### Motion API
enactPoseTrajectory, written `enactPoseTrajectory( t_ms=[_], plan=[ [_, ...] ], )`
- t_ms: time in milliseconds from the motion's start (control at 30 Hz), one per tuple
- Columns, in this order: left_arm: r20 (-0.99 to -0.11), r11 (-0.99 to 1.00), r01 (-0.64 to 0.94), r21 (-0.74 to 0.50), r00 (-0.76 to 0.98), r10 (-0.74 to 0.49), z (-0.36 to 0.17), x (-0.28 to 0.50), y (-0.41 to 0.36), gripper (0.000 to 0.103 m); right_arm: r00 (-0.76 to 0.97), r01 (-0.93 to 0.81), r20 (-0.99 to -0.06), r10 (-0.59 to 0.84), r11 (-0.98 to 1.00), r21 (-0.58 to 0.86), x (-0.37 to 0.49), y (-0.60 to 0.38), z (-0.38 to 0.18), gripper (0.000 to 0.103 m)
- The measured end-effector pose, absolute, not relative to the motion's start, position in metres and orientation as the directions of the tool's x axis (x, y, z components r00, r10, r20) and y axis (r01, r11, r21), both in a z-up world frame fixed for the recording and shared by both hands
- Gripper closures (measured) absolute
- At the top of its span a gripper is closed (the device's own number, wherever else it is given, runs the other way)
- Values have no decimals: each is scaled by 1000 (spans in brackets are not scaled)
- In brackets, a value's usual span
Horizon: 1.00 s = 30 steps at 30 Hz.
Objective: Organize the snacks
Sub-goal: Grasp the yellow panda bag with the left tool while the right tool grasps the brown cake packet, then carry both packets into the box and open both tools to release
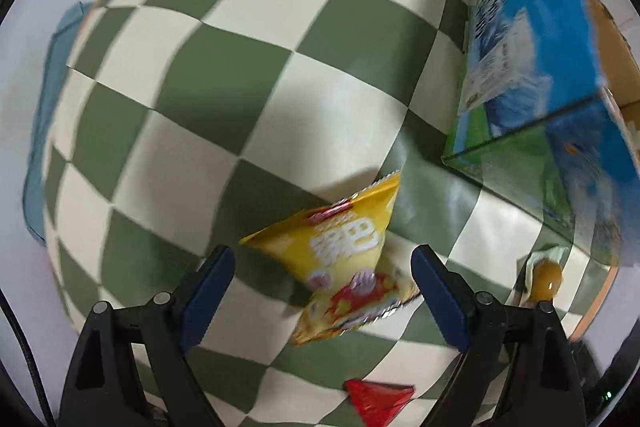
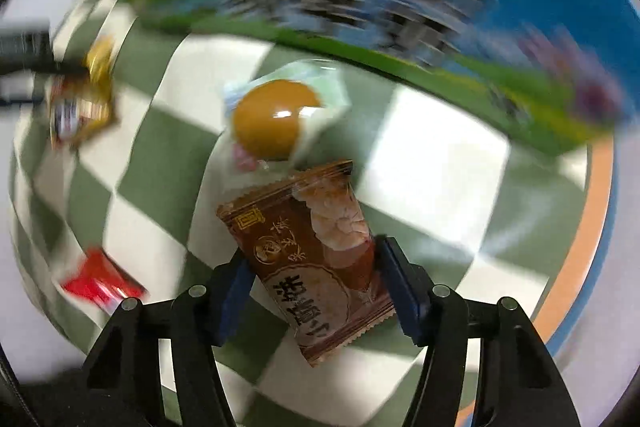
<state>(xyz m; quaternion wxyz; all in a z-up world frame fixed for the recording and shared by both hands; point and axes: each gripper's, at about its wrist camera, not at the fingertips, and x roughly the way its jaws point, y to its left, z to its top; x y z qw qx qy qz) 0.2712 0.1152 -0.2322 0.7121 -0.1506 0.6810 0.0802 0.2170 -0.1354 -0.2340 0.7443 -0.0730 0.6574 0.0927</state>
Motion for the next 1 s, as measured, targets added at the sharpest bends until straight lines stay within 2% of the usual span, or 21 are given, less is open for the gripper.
enactPoseTrajectory(
  t_ms=[33,67,100,200,267,367,500,600,700,767,833,1000],
  plan=[
    [-993,941,-318,-113,64,-98,-236,274,114,24,113,-176,-991,66,983,46,215,-141,-234,38],
    [-994,947,-303,-104,61,-90,-239,276,110,42,99,-127,-990,99,988,86,213,-147,-234,38],
    [-995,957,-275,-93,52,-81,-241,276,105,47,75,-79,-987,142,988,136,211,-152,-235,37],
    [-997,986,-159,-41,68,-30,-240,265,84,49,56,27,-961,271,962,273,207,-174,-225,35],
    [-997,996,-90,-18,71,-12,-241,253,69,49,65,38,-955,288,956,291,209,-183,-217,30],
    [-998,999,-33,-26,59,-24,-245,234,53,49,82,-29,-967,242,970,240,213,-188,-208,25],
    [-998,998,-24,-53,26,-52,-259,228,45,49,76,-200,-989,127,974,110,212,-152,-225,25],
    [-998,996,-50,-69,5,-69,-272,230,47,49,109,-251,-994,28,968,0,205,-140,-242,25],
    [-997,994,-73,-75,12,-74,-274,232,50,49,146,-197,-989,0,980,-29,200,-141,-242,29],
    [-997,994,-82,-73,28,-71,-271,231,52,49,159,-170,-987,1,985,-27,199,-140,-240,39],
    [-997,995,-76,-66,50,-63,-264,230,49,56,174,-156,-985,11,988,-17,198,-134,-236,44],
    [-992,996,-53,-76,103,-71,-237,218,45,59,195,-114,-978,70,992,49,198,-153,-217,44]
  ],
)
